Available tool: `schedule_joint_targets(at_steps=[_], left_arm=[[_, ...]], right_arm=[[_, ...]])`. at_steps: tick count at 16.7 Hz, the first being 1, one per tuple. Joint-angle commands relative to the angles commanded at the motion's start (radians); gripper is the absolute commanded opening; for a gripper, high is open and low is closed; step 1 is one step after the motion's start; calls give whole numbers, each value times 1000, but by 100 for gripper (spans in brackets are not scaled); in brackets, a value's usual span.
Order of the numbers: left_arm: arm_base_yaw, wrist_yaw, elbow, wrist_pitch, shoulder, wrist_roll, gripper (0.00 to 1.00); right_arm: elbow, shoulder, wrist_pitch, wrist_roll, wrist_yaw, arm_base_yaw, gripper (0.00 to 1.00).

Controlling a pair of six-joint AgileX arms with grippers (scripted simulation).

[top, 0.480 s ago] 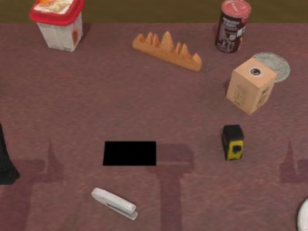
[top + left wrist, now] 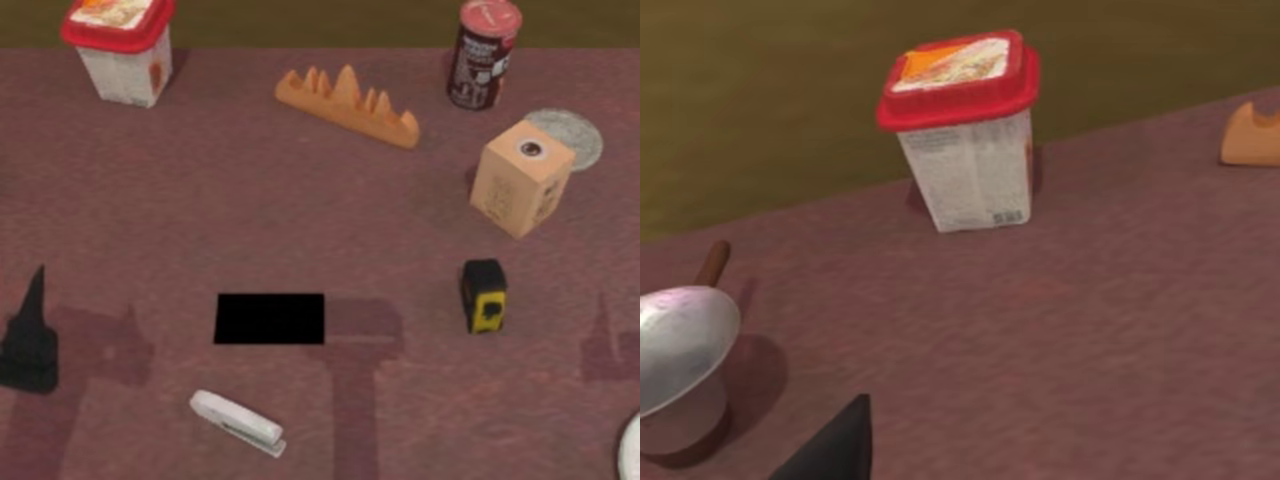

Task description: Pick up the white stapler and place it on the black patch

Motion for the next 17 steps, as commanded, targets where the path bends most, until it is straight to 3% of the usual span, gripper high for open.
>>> schedule_joint_targets(at_steps=[11, 17], left_arm=[[-402, 0, 654, -621, 1001, 772, 100], [-560, -2, 917, -855, 1367, 1074, 100]], right_arm=[[0, 0, 0, 0, 0, 0, 100], [0, 0, 0, 0, 0, 0, 100]])
